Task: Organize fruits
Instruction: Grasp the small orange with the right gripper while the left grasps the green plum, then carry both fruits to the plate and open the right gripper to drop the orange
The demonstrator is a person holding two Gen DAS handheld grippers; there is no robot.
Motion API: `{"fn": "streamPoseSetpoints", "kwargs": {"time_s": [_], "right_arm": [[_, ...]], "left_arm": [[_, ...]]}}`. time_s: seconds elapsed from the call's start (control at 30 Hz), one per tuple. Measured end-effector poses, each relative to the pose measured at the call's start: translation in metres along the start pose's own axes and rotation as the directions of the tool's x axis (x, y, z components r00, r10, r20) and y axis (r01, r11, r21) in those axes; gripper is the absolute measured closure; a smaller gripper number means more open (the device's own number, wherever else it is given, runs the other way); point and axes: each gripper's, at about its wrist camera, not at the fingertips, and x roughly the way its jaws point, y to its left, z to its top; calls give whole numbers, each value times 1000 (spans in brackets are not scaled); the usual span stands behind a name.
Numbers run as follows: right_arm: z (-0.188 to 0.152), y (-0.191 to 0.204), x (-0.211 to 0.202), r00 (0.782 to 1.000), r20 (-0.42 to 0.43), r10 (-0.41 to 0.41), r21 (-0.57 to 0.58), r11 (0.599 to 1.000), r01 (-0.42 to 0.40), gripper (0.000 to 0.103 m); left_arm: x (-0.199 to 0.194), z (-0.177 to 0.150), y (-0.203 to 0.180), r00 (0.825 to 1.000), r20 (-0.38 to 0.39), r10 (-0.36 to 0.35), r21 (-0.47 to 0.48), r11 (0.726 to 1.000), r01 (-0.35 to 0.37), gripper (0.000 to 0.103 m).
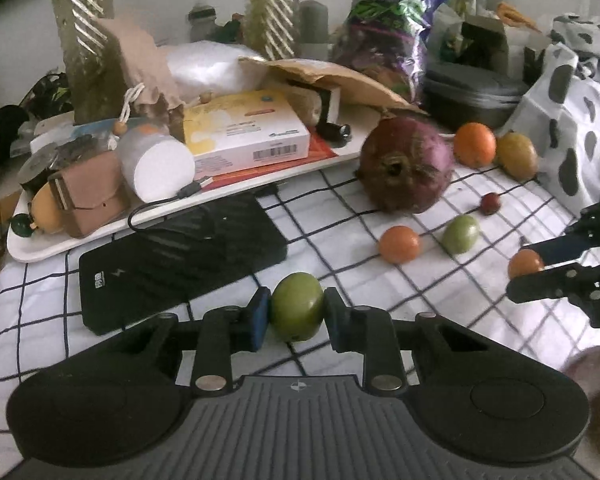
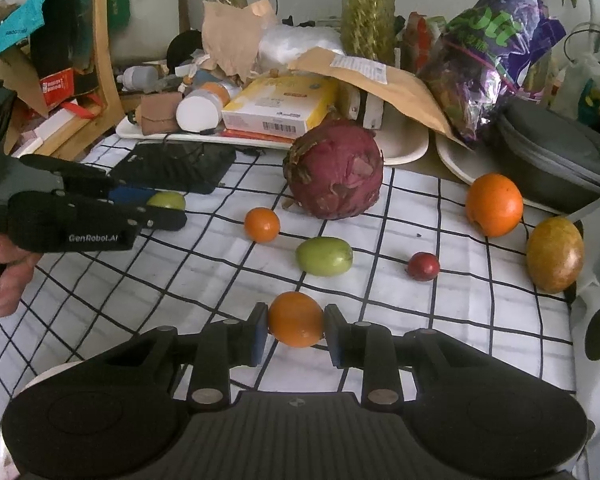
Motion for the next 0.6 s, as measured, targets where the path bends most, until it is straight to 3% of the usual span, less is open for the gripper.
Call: {"fn": "streamPoseSetpoints", "kwargs": {"time_s": [0.6], "right_arm": [[-30, 22, -57, 998, 49, 36, 56, 998, -39, 72]], "left_arm": [[-82, -17, -56, 996, 75, -37, 55, 998, 33, 75]]}}
